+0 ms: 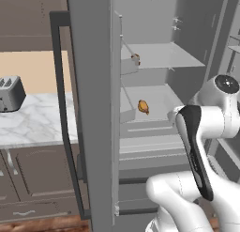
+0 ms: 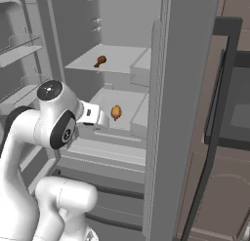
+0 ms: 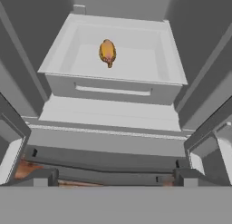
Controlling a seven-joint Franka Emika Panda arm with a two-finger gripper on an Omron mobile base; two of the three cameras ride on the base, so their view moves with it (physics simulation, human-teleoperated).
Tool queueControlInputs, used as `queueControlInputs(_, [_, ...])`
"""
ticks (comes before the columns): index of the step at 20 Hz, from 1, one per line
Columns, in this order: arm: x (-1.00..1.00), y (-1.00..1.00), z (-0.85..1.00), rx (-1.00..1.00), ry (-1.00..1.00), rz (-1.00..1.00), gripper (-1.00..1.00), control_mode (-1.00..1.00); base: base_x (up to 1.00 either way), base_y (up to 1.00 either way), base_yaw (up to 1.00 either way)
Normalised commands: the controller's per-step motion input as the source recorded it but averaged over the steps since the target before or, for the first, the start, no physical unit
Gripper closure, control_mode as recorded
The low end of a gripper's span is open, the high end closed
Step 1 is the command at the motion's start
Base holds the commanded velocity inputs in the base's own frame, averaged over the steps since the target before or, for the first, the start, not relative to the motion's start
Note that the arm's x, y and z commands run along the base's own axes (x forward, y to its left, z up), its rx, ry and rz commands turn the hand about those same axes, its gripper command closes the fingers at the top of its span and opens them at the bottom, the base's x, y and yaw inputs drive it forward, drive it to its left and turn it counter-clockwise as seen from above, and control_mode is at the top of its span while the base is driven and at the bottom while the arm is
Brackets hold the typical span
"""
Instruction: Place one broccoli and one chicken drumstick in each tupperware on the nearby counter, to pack two identical lunches.
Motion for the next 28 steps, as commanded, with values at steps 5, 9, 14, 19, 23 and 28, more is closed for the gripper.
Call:
queueControlInputs(5, [0.59,0.13,-0.2,0.0,-0.03,0.0,-1.0,-1.0,0.0,0.0,0.0])
queueControlInputs(9, [0.58,0.04,-0.04,0.02,0.0,0.0,-1.0,-1.0,0.0,0.0,0.0])
queueControlInputs(14, [0.54,0.0,0.0,0.02,0.0,0.0,-1.0,-1.0,0.0,0.0,0.0])
queueControlInputs(19, [0.51,0.02,-0.07,0.0,0.0,0.0,-1.0,-1.0,0.0,0.0,0.0])
queueControlInputs(23, [0.5,0.04,-0.1,0.0,0.0,0.0,-1.0,-1.0,0.0,0.0,0.0])
queueControlInputs(28, [0.44,0.02,-0.1,0.0,0.0,0.0,-1.0,-1.0,0.0,0.0,0.0])
